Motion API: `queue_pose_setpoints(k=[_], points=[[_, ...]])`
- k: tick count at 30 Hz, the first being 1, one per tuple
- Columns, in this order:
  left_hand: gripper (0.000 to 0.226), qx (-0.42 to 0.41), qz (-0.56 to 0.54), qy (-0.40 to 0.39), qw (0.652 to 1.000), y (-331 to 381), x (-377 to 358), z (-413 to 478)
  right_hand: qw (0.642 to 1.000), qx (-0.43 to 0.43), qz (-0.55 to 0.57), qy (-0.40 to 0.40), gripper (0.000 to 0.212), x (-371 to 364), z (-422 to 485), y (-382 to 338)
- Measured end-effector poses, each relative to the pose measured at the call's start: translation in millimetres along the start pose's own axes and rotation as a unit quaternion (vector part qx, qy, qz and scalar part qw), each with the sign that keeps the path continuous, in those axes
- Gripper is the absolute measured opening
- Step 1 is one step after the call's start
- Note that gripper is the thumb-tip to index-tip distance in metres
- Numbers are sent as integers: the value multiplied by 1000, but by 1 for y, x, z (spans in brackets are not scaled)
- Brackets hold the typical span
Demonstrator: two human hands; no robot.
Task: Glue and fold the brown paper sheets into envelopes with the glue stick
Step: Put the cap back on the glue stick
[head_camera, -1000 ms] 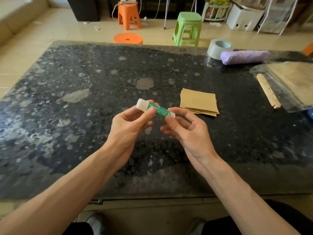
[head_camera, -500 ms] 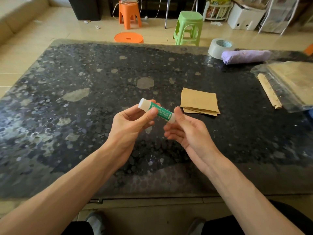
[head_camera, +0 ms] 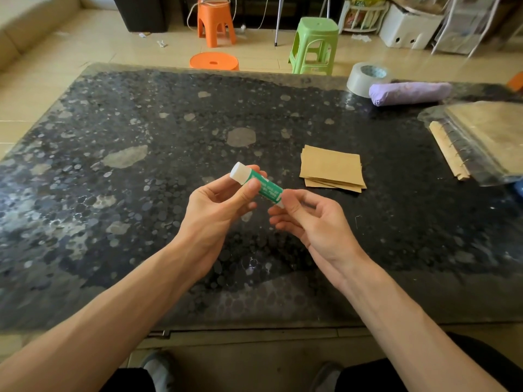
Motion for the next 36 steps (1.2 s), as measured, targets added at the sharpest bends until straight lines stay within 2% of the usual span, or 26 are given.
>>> queue_pose_setpoints(k=[6, 11, 14, 17, 24, 30, 36], points=[[39, -1, 10, 9, 1000, 1, 0, -2, 997, 58, -40, 33, 30, -1, -1, 2], [40, -4, 19, 19, 1000, 1, 2, -1, 1000, 6, 4, -22, 35, -4, 0, 1], [39, -10, 28, 13, 999, 1, 1, -2, 1000, 22, -2, -9, 29, -3, 0, 3], [40, -10, 28, 14, 999, 2, 2, -3, 999, 50, -19, 12, 34, -1, 0, 4], [46, -1, 32, 44, 999, -3, 5, -3, 992, 96, -65, 44, 28, -1, 0, 6], [39, 21, 36, 53, 998, -1, 10, 1, 999, 23, -20, -15, 30, -5, 2, 11], [44, 37, 10, 74, 997, -2, 17, -1, 998, 54, -21, -1, 26, -13, 5, 14]])
Point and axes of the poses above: each hand's wrist, its own z-axis towards the middle knuckle, its own x-axis out of the back of the hand, y = z × x, the point moved 4 cm from there along z, towards the middle knuckle, and after that the axes turned 3 degrees about -z, right-handed, at the moved point
